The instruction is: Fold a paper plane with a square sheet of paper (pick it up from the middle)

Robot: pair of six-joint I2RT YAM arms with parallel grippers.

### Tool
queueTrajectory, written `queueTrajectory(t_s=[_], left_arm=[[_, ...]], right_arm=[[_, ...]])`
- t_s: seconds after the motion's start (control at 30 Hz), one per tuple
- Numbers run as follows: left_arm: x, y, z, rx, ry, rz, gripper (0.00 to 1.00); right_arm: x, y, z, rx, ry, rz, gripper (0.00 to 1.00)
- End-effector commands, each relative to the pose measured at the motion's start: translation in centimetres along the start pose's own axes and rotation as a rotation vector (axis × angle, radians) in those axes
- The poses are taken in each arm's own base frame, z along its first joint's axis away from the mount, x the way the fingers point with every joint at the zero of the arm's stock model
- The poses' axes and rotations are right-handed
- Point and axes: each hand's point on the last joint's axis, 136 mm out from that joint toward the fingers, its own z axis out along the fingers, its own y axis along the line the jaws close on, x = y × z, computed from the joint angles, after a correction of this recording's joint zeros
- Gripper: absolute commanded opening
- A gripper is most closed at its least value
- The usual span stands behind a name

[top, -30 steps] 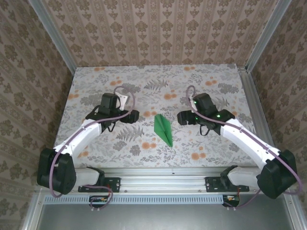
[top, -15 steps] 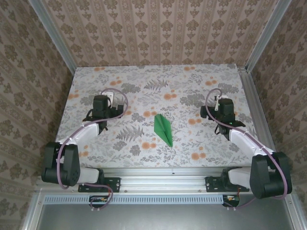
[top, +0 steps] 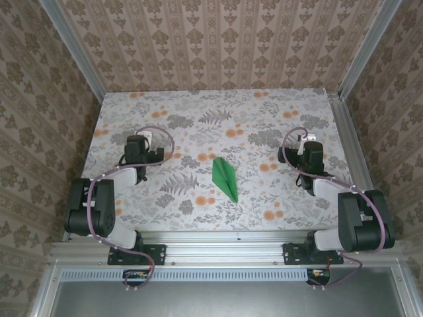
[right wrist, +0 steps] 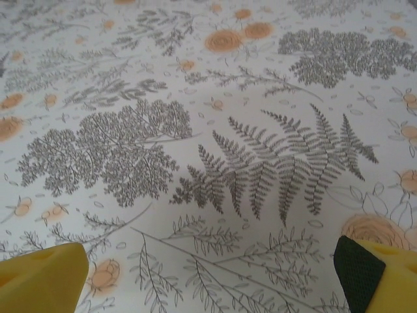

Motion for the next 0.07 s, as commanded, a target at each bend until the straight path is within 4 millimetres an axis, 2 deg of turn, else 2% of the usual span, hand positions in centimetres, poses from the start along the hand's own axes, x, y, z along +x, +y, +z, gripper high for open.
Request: queueTrajectory(t_s=[0.0,0.03], left_arm=[[-1.75,0.10,0.19,0.021,-0.059,0.014,1.00],[-1.78,-0.05,0.17,0.029,-0.061,0.018,1.00]], right_arm=[[-2.17,0.51,0.67,-0.034,-0.066,-0.016,1.00],[-2.25,0.44,0.70,-0.032,-0.068,-0.016,1.00]])
